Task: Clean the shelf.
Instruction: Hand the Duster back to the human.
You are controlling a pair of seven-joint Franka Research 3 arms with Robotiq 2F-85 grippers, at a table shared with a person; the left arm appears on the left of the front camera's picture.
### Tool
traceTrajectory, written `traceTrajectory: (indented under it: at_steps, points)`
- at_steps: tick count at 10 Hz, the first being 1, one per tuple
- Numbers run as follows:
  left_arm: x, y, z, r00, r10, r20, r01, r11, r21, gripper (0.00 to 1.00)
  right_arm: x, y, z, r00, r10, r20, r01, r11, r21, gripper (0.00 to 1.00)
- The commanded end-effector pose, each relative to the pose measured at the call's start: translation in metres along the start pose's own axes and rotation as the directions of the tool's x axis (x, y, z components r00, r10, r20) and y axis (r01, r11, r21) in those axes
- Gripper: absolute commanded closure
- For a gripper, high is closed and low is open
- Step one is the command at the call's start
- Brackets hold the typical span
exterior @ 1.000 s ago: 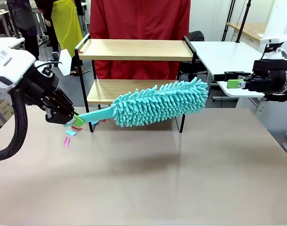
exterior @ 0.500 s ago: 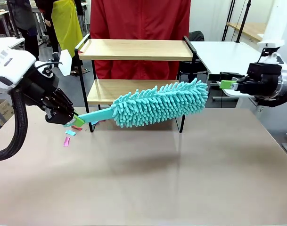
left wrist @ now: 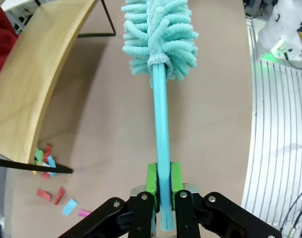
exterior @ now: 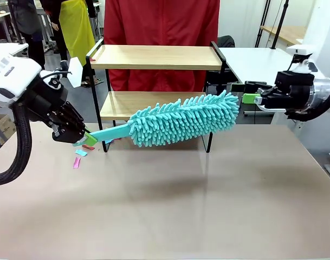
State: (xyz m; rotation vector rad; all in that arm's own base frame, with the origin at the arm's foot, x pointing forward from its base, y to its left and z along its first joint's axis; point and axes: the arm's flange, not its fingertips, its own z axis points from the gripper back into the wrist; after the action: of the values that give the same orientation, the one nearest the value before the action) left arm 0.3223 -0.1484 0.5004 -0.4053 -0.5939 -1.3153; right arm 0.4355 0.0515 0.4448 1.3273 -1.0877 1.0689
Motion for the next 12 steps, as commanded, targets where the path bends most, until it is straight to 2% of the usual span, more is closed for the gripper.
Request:
traceTrajectory:
  at_steps: [1,4,10,12]
  points:
    - [0.001,-0.002,0.003,1.0,0.015,0.011,-0.015,1.0,-0.004,0.87,0.004,0.001,-0.002,0.999,0.042,0.031,-0.041,0.999,-0.004,0.0]
    - [0.001,-0.002,0.003,1.0,0.015,0.011,-0.015,1.0,-0.004,0.87,0.001,-0.001,-0.008,0.999,0.034,0.019,-0.035,0.999,0.006,0.0]
    - [0.001,-0.002,0.003,1.0,0.015,0.011,-0.015,1.0,-0.004,0.87,-0.018,-0.008,-0.04,0.993,0.006,-0.12,-0.002,0.999,0.041,0.0]
    - [0.001,-0.002,0.003,1.0,0.015,0.011,-0.015,1.0,-0.004,0.87,-0.021,-0.01,-0.045,0.99,-0.005,-0.139,0.013,0.998,0.061,0.0]
